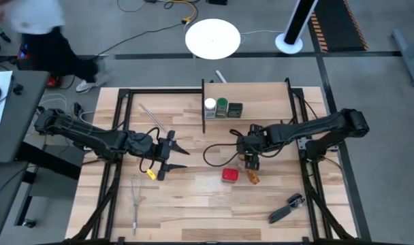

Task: Shelf spices
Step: Put the brown seasoning bottle on the shelf

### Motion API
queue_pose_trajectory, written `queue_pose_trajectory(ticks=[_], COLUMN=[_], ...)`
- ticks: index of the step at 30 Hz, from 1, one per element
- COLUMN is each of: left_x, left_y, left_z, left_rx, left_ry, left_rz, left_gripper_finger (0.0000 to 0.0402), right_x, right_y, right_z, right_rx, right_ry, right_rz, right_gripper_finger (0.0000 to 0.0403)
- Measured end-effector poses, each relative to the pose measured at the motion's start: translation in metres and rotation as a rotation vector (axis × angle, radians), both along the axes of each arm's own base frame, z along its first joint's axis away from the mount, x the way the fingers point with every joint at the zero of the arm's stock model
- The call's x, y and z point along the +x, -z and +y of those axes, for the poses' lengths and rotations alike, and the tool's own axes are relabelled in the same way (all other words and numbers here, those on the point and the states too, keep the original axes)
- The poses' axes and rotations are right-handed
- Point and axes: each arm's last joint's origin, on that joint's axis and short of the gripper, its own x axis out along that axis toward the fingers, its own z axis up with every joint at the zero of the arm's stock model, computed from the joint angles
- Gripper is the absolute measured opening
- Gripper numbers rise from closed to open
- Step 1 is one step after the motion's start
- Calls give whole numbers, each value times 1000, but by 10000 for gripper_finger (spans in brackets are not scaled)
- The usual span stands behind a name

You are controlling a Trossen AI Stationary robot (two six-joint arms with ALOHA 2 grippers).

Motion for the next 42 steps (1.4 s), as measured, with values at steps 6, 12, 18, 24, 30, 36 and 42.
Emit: queue_pose_trajectory(ticks=[6, 12, 18, 24, 30, 36, 42], left_x=[0, 0, 0, 0, 0, 0, 0], left_y=[0, 0, 0, 0, 0, 0, 0], left_z=[-1, 0, 0, 0, 0, 0, 0], left_rx=[0, 0, 3, 4, 5, 5, 4], left_ry=[2, 2, 3, 3, 4, 4, 3], left_rz=[2, 1, 1, 1, 1, 1, 1], left_gripper_finger=[219, 219, 219, 219, 219, 219, 219], right_x=[8, 14, 13, 11, 11, 10, 10], right_y=[18, 32, 31, 26, 26, 25, 24], right_z=[1, 2, 2, 1, 0, -3, -7], right_rx=[-15, 0, 1, 7, 12, 38, 66], right_ry=[-23, -30, -29, -13, 12, 42, 67], right_rz=[76, 138, 138, 112, 112, 112, 118], right_gripper_finger=[283, 283, 281, 281, 276, 228, 228])
